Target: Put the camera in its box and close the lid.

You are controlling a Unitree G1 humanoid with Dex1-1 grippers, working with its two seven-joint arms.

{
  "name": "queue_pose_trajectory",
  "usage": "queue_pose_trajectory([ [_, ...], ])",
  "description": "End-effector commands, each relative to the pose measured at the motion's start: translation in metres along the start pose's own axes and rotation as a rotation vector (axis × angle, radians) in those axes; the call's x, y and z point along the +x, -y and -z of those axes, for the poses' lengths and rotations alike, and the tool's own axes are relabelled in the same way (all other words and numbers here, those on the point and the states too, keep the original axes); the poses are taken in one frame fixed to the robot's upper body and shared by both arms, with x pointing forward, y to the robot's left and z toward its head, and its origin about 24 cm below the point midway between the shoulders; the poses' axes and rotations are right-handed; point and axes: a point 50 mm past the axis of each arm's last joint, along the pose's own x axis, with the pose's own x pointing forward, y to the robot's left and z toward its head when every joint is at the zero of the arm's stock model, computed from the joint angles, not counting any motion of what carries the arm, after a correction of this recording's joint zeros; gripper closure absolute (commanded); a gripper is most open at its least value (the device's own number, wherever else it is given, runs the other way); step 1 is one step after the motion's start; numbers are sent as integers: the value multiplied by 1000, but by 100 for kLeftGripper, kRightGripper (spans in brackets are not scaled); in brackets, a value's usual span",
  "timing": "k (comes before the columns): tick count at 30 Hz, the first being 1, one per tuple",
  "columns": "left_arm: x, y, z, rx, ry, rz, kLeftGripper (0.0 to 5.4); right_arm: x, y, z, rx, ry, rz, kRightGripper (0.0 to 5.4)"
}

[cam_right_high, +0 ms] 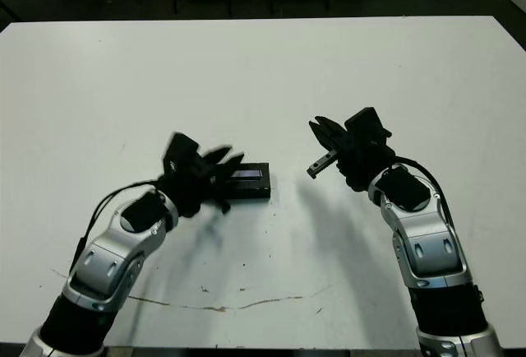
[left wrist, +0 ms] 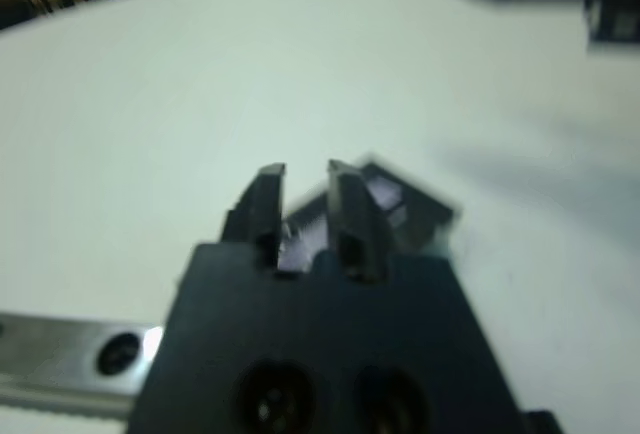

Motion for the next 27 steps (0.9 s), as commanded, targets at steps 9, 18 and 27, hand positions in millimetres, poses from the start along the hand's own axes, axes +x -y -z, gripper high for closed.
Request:
queue_pose_trajectory([
  [9,-3,1,46,55,-290,75,539,-2,-4,3,17,-19,-11,540],
  [18,-15,-19,24,-79,-50,-16,539,-5,-6,3,40,-16,-10,540],
  [27,-59,-47,-30,-31,366,-184,539,-11,-8,-1,98,39,45,540],
])
